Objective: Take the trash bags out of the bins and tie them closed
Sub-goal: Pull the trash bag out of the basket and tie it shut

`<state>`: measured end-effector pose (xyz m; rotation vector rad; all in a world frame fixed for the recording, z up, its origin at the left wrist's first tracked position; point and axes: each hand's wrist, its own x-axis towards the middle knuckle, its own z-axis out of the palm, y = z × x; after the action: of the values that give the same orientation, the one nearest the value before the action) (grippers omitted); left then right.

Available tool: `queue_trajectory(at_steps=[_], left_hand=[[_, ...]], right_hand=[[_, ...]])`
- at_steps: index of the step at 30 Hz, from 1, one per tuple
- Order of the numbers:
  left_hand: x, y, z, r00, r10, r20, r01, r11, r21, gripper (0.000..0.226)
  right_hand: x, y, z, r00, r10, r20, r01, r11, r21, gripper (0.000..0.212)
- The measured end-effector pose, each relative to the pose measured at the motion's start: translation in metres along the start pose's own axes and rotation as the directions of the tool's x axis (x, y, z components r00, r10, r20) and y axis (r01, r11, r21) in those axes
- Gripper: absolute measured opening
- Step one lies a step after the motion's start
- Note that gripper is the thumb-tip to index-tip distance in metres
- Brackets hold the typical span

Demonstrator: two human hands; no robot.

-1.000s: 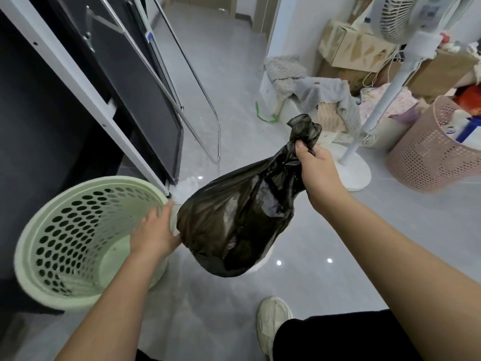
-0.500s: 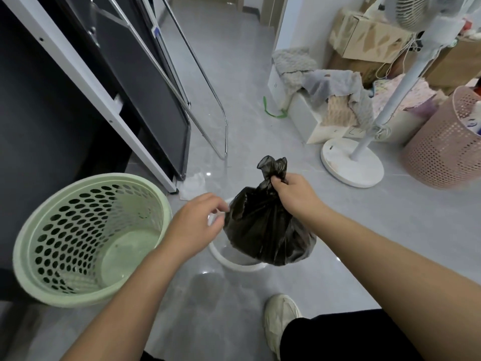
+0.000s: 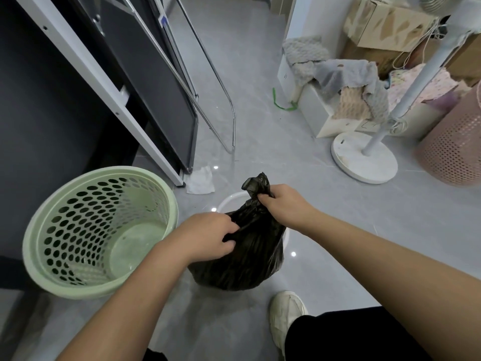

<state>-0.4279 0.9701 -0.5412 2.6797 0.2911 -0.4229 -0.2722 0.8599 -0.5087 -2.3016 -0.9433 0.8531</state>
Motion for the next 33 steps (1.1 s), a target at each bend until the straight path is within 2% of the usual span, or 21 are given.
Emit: queue_trajectory(at_steps=[3, 6, 10, 13, 17, 20, 22, 25, 27, 30, 33], left_hand=[[-0.007, -0.002, -0.009, 0.997, -0.054, -0.063, 0.064, 0.981, 0.182, 0.026], [-0.016, -0.009, -0.019, 0.981, -0.068, -0.18, 0.096, 0.984, 0.148, 0.022], [-0.02, -0.016, -0.02, 0.909, -0.121, -0.399, 0.099, 0.992, -0.075, 0.013], [-0.016, -0.01, -0.016, 0.825, -0.25, -0.506, 0.054, 0.928, -0.369, 0.014], [-0.01, -0.005, -0.018, 0.757, -0.463, -0.46, -0.062, 0.65, -0.757, 0.02], [-0.008, -0.004, -0.023, 0.724, -0.537, -0.432, -0.135, 0.504, -0.853, 0.021], [-0.007, -0.005, -0.024, 0.711, -0.562, -0.422, -0.157, 0.458, -0.875, 0.022], [-0.006, -0.01, -0.022, 0.702, -0.595, -0.392, -0.154, 0.41, -0.899, 0.024], [-0.005, -0.014, -0.019, 0.705, -0.602, -0.375, -0.134, 0.407, -0.904, 0.021], [-0.005, -0.018, -0.016, 0.706, -0.614, -0.352, -0.109, 0.397, -0.911, 0.018], [-0.004, -0.021, -0.016, 0.701, -0.631, -0.333, -0.09, 0.386, -0.918, 0.02]], right_hand=[[0.003, 0.001, -0.001, 1.0, 0.003, 0.011, -0.003, 1.0, -0.008, 0.028], [0.006, 0.004, -0.004, 1.0, -0.004, 0.006, 0.004, 1.0, -0.03, 0.027], [0.007, 0.008, -0.006, 0.997, -0.032, 0.073, 0.036, 0.997, -0.064, 0.025], [0.004, 0.007, -0.006, 0.987, -0.083, 0.14, 0.082, 0.997, 0.012, 0.025], [0.0, 0.002, -0.01, 0.977, -0.121, 0.174, 0.088, 0.978, 0.187, 0.03], [-0.005, -0.006, -0.013, 0.98, -0.126, 0.152, 0.1, 0.981, 0.166, 0.036], [-0.009, -0.012, -0.012, 0.966, -0.175, 0.188, 0.16, 0.983, 0.091, 0.042], [-0.011, -0.015, -0.006, 0.925, -0.262, 0.275, 0.3, 0.948, -0.108, 0.026], [-0.011, -0.016, -0.003, 0.879, -0.389, 0.276, 0.462, 0.839, -0.287, 0.015], [-0.012, -0.016, 0.001, 0.797, -0.526, 0.296, 0.603, 0.703, -0.376, 0.004], [-0.012, -0.017, 0.007, 0.756, -0.559, 0.341, 0.654, 0.619, -0.434, 0.021]])
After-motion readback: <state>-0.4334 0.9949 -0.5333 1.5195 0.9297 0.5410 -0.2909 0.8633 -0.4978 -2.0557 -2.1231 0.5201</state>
